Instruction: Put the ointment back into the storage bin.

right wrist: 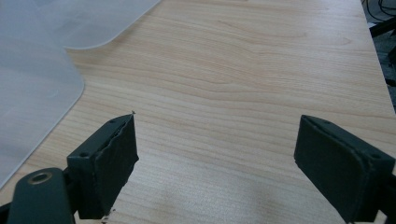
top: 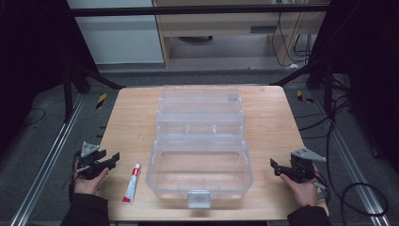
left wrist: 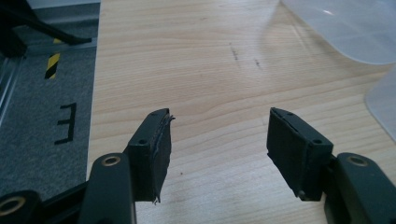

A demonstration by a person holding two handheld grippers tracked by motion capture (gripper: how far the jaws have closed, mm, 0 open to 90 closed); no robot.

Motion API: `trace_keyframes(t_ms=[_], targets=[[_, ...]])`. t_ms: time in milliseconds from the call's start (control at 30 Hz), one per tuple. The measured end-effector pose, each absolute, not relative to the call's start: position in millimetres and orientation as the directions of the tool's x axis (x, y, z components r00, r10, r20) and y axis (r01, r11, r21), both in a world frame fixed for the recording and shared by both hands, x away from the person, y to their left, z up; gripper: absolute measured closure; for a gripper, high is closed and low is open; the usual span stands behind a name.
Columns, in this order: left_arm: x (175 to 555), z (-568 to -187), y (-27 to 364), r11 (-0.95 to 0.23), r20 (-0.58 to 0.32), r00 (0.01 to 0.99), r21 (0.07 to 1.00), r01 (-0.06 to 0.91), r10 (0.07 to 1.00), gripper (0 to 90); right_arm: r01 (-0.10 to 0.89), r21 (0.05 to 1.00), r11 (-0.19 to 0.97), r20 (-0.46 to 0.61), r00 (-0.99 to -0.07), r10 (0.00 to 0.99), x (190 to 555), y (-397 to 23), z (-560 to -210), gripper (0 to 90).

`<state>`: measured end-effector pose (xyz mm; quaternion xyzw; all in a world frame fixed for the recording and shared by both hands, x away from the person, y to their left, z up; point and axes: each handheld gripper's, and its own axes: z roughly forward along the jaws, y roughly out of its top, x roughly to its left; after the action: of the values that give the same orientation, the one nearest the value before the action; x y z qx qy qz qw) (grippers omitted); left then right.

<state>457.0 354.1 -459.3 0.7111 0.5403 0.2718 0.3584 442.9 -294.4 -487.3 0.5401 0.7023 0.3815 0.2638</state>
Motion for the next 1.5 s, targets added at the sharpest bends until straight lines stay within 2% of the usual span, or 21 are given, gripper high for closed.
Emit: trace_keyframes(t_ms=[300, 567, 733, 1100, 1500], targets=[[451, -445, 355, -0.164, -0.040, 0.310, 0.780, 0.603, 0.950, 37.7, 0.561, 0.812, 0.160, 0.007, -0.284, 0.959, 443, -292, -491, 13.5], [450, -429, 345, -0.211, -0.068, 0.390, 0.750, 0.627, 0.918, 26.7, 0.564, 0.813, 0.145, 0.018, -0.273, 0.962, 443, -292, -490, 12.9], [452, -424, 339, -0.256, -0.070, 0.427, 0.711, 0.655, 0.901, 24.1, 0.564, 0.811, 0.157, 0.010, -0.281, 0.960, 444, -293, -491, 12.6], [448, -405, 331, -0.337, -0.019, 0.464, 0.661, 0.670, 0.886, 24.7, 0.577, 0.800, 0.167, 0.007, -0.288, 0.958, 445, -292, -492, 12.4], [451, -407, 319, -0.390, -0.004, 0.481, 0.579, 0.716, 0.877, 26.8, 0.582, 0.793, 0.181, -0.001, -0.295, 0.956, 445, -291, -493, 12.4]])
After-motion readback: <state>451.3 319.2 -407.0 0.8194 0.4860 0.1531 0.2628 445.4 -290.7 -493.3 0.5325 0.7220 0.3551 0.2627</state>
